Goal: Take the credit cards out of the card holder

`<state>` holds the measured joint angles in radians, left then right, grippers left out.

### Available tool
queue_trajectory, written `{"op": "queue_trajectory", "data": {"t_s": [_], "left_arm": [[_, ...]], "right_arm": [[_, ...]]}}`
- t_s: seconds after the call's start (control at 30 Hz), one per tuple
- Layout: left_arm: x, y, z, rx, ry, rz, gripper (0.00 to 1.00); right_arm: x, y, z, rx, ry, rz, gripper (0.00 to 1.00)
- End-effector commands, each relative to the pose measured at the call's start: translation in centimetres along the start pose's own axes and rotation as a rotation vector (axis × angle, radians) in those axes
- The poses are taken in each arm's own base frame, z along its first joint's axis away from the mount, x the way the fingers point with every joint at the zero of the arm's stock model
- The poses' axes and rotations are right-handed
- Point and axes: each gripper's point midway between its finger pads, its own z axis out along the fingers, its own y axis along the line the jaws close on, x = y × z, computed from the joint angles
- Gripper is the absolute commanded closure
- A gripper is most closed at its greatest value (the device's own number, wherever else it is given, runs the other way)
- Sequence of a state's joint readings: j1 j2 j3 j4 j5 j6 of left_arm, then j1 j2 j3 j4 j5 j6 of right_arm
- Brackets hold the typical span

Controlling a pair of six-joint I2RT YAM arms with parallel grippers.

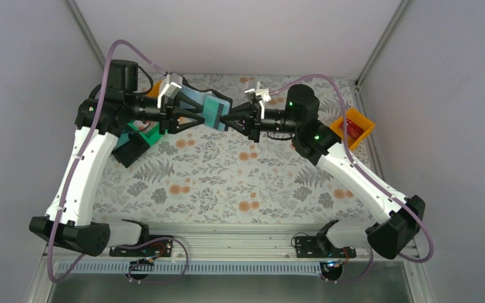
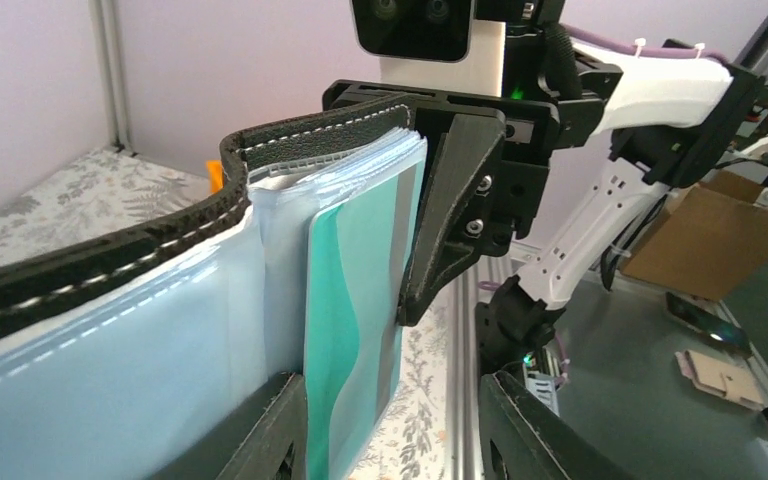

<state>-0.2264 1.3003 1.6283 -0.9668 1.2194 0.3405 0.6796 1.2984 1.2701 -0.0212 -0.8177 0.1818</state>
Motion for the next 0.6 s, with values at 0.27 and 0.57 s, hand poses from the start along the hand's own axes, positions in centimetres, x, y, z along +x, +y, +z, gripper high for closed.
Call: {"op": "queue_trajectory", "data": {"t_s": [0.27, 0.57], "left_arm": [[-0.2, 2.8, 0.7, -0.135, 0.029, 0.133, 0.55], [0.6, 2.2, 1.4, -0.082, 0.032, 0.114, 0.58]], "right_arm": [[1.1, 6.1, -0.2, -0.240, 0.035, -0.074, 0.96], [1.1, 6.4, -0.5, -0.243, 0.030, -0.083, 0.96]]}}
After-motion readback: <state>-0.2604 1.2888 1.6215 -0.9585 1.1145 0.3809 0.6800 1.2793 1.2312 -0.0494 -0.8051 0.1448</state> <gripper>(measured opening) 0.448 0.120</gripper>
